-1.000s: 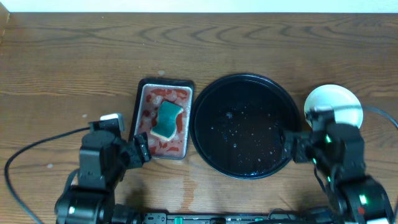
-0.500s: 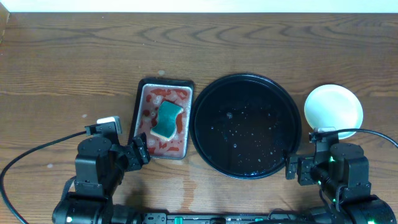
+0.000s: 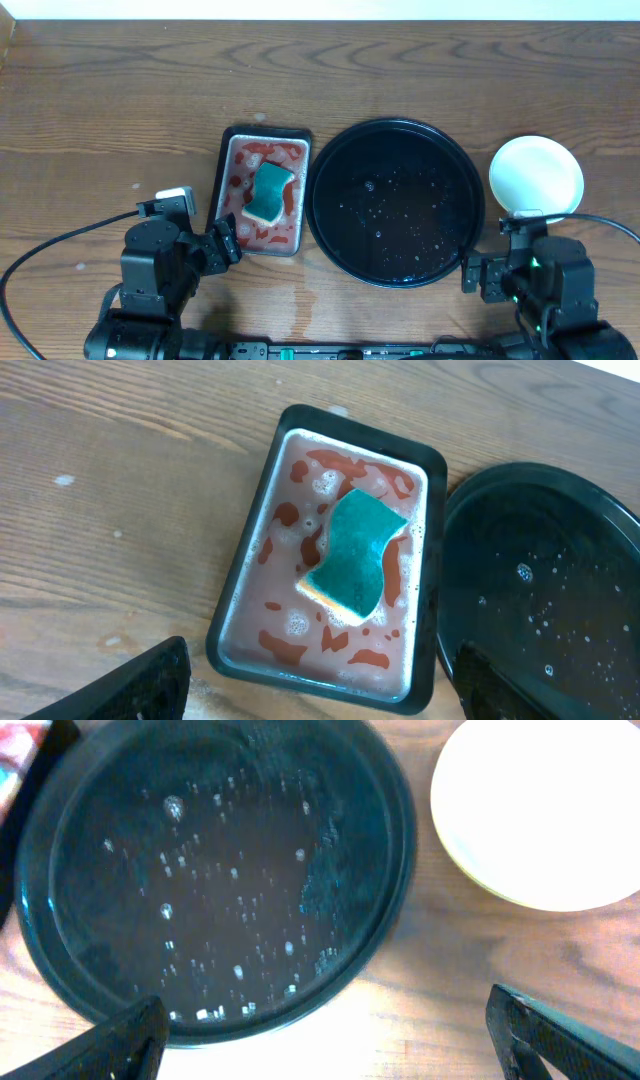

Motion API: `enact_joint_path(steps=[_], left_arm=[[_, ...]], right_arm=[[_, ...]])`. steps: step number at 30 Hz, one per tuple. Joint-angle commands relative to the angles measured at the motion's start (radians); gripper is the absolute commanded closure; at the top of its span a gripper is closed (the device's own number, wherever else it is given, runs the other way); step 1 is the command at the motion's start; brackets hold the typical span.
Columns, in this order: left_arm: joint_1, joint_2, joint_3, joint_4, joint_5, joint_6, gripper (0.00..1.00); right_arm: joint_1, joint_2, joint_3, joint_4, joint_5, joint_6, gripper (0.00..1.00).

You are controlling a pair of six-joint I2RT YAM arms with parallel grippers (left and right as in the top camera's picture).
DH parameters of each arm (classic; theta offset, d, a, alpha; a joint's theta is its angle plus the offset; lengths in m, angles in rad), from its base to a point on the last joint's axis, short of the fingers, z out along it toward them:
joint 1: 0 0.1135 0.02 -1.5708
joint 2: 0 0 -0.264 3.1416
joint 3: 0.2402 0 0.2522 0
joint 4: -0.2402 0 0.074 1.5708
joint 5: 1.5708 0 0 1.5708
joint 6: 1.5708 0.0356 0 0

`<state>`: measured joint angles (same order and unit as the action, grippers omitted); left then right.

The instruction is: Clean dirty plates on tray and stack at the side

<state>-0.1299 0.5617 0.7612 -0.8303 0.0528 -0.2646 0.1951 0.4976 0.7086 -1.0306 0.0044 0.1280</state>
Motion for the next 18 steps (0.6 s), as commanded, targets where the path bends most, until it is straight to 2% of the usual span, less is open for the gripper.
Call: enact_joint_path(steps=[1, 3, 13, 18], left_arm=[[0.0, 0.0, -0.012, 0.001, -0.008, 0.005, 0.16], [0.0, 0.0, -0.012, 0.001, -0.008, 0.005, 0.16], [0.0, 0.0, -0.012, 0.001, -0.008, 0.005, 0.16], [0.0, 0.0, -0.012, 0.001, -0.008, 0.005, 0.16]], right_arm=[[0.007, -0.08, -0.029, 0.085, 0.022, -0.05, 0.01], [0.0, -0.135, -0.075, 0.187, 0.021, -0.089, 0.01], [-0.048, -0.444, -0.402, 0.709, -0.032, -0.089, 0.01], [-0.064, -0.492, -0.531, 0.951, -0.031, -0.089, 0.01]])
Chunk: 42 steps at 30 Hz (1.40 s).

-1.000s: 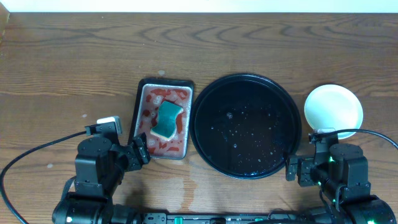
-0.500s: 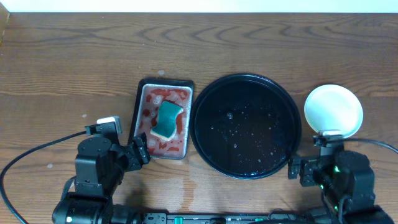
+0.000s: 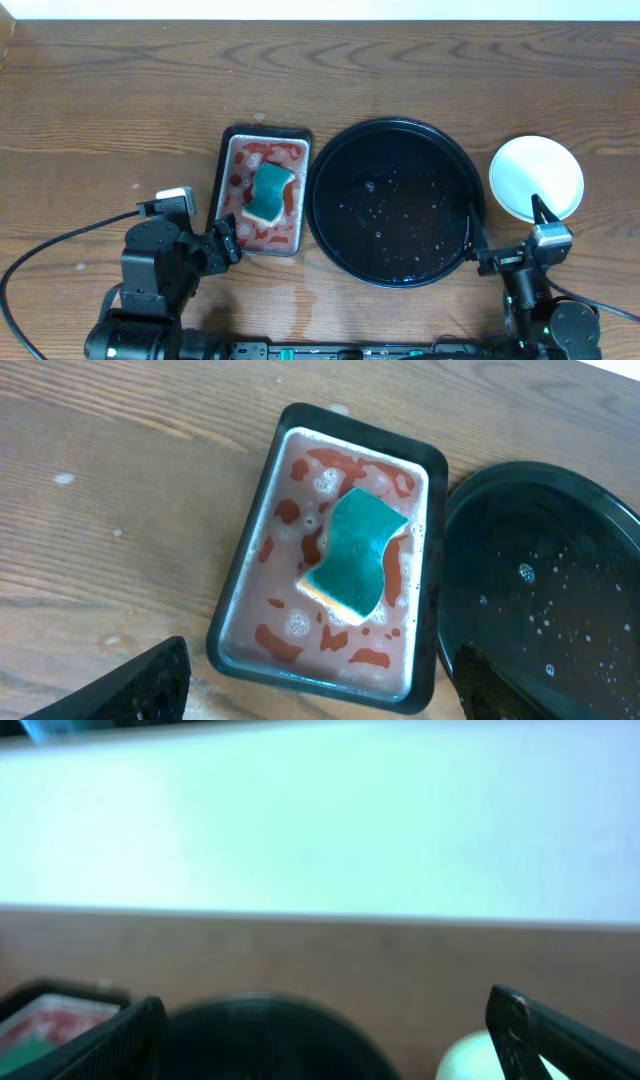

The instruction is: Clean dirty plates on tray and stack at the side

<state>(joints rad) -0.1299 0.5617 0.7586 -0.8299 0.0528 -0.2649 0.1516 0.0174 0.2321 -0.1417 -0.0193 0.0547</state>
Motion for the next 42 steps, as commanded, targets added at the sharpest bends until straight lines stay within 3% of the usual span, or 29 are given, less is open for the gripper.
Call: enact_joint_path(steps=[1, 7, 12, 18, 21, 42], left_arm=[[0.0, 0.0, -0.01, 0.001, -0.008, 0.005, 0.16], [0.0, 0.0, -0.01, 0.001, -0.008, 0.006, 0.16], [0.0, 0.0, -0.01, 0.001, -0.008, 0.006, 0.16], [0.0, 0.0, -0.01, 0.001, -0.008, 0.006, 0.16], [0.0, 0.0, -0.01, 0.001, -0.008, 0.006, 0.16], [0.0, 0.0, -0.01, 0.001, -0.008, 0.006, 0.15]], right_arm=[[-0.023, -0.012, -0.079, 0.111, -0.007, -0.016, 0.01], [-0.055, -0.012, -0.23, 0.37, -0.005, -0.016, 0.01], [-0.056, -0.012, -0.227, 0.325, 0.015, -0.049, 0.01], [-0.056, -0.011, -0.227, 0.066, 0.009, -0.061, 0.01], [-0.056, -0.012, -0.227, 0.066, 0.009, -0.112, 0.01], [-0.055, -0.012, -0.227, 0.068, -0.007, -0.112, 0.01]])
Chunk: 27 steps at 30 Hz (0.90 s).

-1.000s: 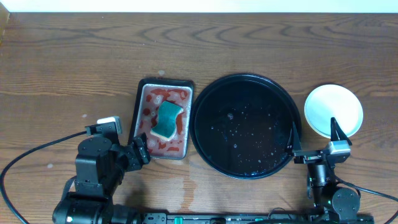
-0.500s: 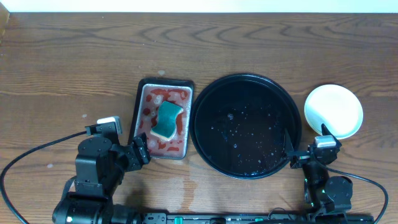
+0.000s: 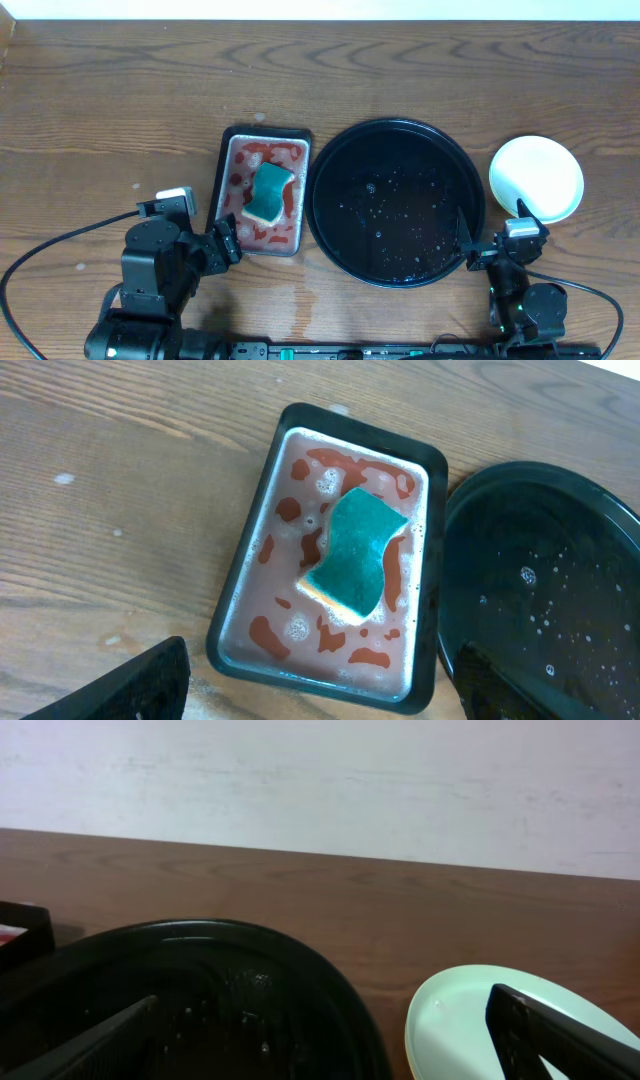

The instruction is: Clean dirty plates on tray and stack at the side

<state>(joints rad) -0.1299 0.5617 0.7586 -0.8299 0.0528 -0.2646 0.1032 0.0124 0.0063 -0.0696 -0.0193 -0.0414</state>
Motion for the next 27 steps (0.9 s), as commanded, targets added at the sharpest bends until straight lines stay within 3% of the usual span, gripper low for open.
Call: enact_joint_path(steps=[1, 19, 24, 27], left_arm=[[0.0, 0.0, -0.01, 0.001, -0.008, 0.005, 0.15], [0.0, 0.0, -0.01, 0.0, -0.008, 0.005, 0.15], [0.004, -0.072, -0.04, -0.032, -0.065, 0.009, 0.15], [0.023, -0.167, -0.143, 0.037, -0.061, 0.009, 0.15]], right_arm=[[-0.007, -0.007, -0.001, -0.004, -0.007, -0.016, 0.01], [-0.007, -0.006, -0.001, -0.004, -0.007, -0.016, 0.01], [-0.007, -0.006, -0.001, -0.004, -0.007, -0.016, 0.01], [-0.007, -0.006, -0.001, -0.004, -0.007, -0.016, 0.01]])
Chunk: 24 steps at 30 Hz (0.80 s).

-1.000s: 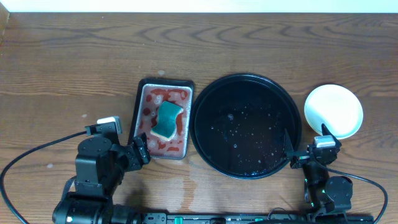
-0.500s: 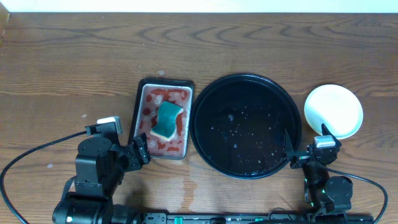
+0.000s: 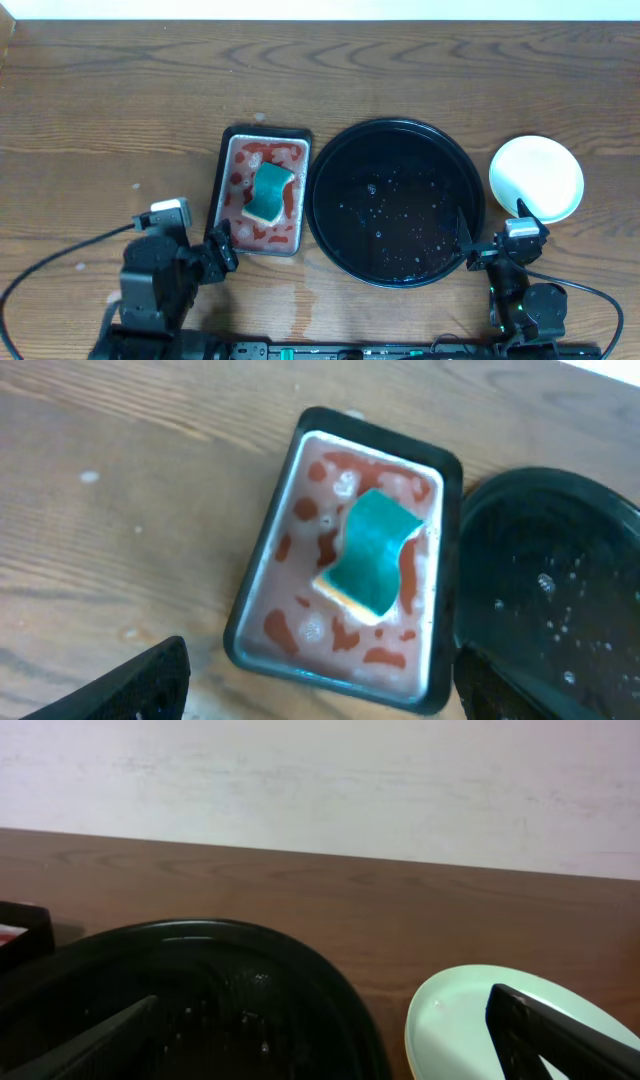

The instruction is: Clean dirty plates on tray and stack at the side

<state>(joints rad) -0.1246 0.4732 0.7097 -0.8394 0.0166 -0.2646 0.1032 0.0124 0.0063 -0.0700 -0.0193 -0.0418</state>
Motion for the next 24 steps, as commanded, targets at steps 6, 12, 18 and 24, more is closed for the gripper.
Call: enact_joint_path(steps=[6, 12, 18, 24], left_arm=[[0.042, -0.262, -0.334, 0.267, -0.024, 0.008, 0.15], [0.068, -0.44, -0.526, 0.499, -0.024, 0.009, 0.15], [0.08, -0.472, -0.621, 0.753, -0.005, 0.096, 0.15], [0.08, -0.472, -0.699, 0.997, 0.062, 0.317, 0.15]], right_arm=[[-0.007, -0.006, -0.001, -0.004, -0.008, -0.016, 0.01], [-0.007, -0.006, -0.001, -0.004, -0.008, -0.016, 0.01], [-0.007, -0.006, -0.001, -0.004, -0.008, -0.016, 0.01], [-0.007, -0.006, -0.001, -0.003, -0.007, -0.016, 0.01]])
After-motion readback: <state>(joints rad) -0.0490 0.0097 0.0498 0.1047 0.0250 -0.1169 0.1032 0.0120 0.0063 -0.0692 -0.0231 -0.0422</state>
